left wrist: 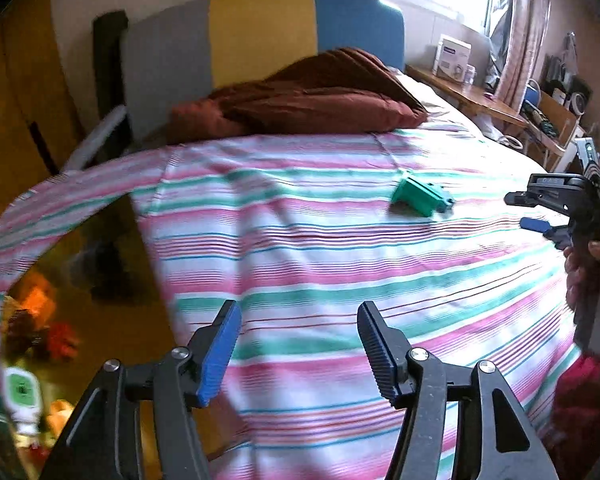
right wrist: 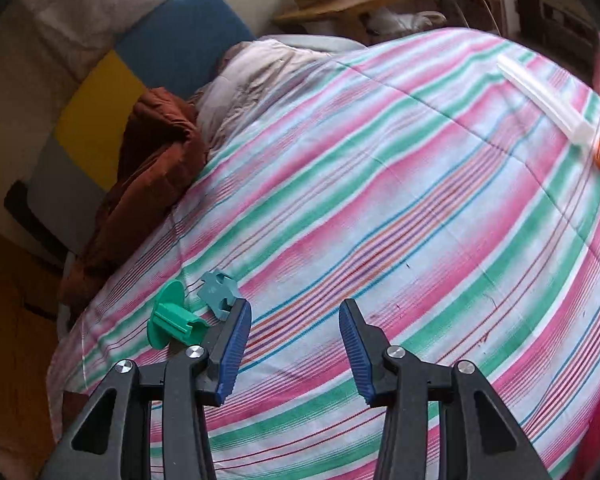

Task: Organize rigid objects
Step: 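Move the left gripper to the green plug while the right approaches the teal puzzle piece, then close the left gripper on the green plug and lift it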

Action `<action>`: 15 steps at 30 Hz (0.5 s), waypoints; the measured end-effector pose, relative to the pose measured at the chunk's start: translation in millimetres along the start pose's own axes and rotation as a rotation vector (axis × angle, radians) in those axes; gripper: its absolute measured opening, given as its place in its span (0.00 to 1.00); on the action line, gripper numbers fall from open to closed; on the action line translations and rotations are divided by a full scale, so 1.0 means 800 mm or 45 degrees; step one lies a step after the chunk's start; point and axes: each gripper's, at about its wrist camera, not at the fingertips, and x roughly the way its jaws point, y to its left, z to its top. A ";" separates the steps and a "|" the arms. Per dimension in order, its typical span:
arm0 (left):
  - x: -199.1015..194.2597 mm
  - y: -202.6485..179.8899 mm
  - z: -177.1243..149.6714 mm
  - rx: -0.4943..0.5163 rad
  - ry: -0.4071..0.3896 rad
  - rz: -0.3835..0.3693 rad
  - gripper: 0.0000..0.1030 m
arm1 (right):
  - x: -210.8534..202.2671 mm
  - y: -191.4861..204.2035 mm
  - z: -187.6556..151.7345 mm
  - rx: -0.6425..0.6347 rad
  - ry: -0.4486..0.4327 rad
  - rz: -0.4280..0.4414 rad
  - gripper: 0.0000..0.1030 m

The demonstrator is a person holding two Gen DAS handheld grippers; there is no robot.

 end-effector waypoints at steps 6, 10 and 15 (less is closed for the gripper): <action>0.044 -0.045 0.030 -0.010 0.089 -0.117 0.60 | -0.001 0.008 0.001 -0.004 0.019 0.046 0.45; 0.070 -0.070 0.052 -0.066 0.133 -0.207 0.60 | -0.002 0.009 0.001 0.003 0.033 0.078 0.45; 0.106 -0.097 0.087 -0.162 0.161 -0.273 0.60 | -0.001 0.010 0.001 0.016 0.046 0.101 0.45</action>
